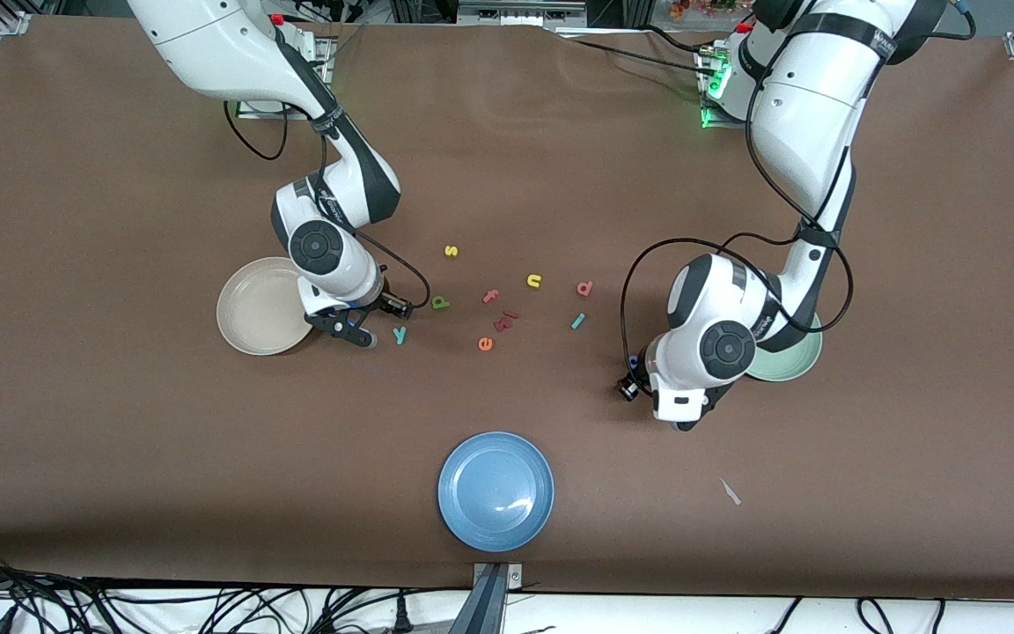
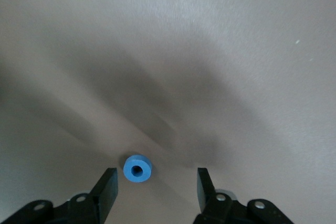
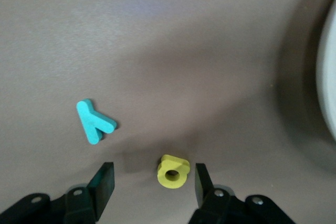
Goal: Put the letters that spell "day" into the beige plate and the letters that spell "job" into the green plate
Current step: 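Close the right gripper on the yellow letter while the left gripper grasps the ring, then drop the yellow letter in the cream plate while the left gripper drops the ring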
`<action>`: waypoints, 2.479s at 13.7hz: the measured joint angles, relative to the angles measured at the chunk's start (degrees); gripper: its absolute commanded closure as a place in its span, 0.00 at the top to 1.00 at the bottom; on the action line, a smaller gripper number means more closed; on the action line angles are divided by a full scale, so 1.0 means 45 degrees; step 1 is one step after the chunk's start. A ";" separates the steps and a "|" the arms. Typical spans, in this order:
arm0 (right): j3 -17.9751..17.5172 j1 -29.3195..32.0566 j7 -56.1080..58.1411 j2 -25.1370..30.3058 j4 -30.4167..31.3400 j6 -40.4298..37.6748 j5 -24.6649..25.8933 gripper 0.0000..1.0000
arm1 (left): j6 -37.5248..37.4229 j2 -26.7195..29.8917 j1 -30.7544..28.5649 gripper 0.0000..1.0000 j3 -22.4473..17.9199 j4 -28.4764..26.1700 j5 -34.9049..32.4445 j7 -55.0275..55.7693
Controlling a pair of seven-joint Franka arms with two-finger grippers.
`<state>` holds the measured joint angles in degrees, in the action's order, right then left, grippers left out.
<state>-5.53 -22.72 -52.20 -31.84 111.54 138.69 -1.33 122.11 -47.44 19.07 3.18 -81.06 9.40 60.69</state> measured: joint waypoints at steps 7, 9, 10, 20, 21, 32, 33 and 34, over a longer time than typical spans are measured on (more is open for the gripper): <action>0.0007 0.0000 -0.0460 -0.0001 0.0390 0.0003 0.0000 0.23 | 0.0003 -0.0332 0.0037 0.63 -0.0022 -0.0021 0.0000 0.0000; 0.0006 -0.0003 -0.0460 0.0019 0.0378 0.0053 0.0000 0.12 | -0.0002 -0.0417 0.0037 0.63 -0.0025 -0.0079 0.0000 0.0000; 0.0007 -0.0003 -0.0461 0.0030 0.0371 0.0055 0.0000 0.11 | 0.0002 -0.0438 0.0037 0.63 -0.0024 -0.0114 0.0000 0.0000; 0.2368 0.0041 0.3531 0.1520 -0.0580 -0.3833 0.0109 0.12 | -0.0098 -0.0366 0.0022 0.00 -0.0051 -0.0103 0.0001 0.0000; 0.2858 0.0067 0.4319 0.1549 -0.0417 -0.3946 0.0108 0.12 | -0.0098 -0.0362 0.0005 0.00 -0.0059 -0.0088 0.0001 -0.0007; 0.3542 0.0088 0.5945 0.1641 0.1253 -0.3358 0.0094 1.00 | -0.6345 0.2436 -0.3979 0.00 -0.0386 -0.0717 -0.1661 -0.8919; 0.3207 0.0065 0.5987 0.1730 0.0938 -0.3359 0.0094 1.00 | -0.5729 0.2314 -0.4340 0.00 -0.0387 -0.1095 -0.1686 -0.9400; 0.2766 0.0025 0.6001 0.1778 0.0576 -0.3364 0.0092 1.00 | -0.4998 0.2190 -0.4613 0.00 -0.0383 -0.1538 -0.1689 -0.9865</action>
<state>6.91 -22.61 -25.19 -23.84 114.13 123.56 -0.92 99.62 -37.58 -1.69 1.45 -87.98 1.80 16.30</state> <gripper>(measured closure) 0.009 0.744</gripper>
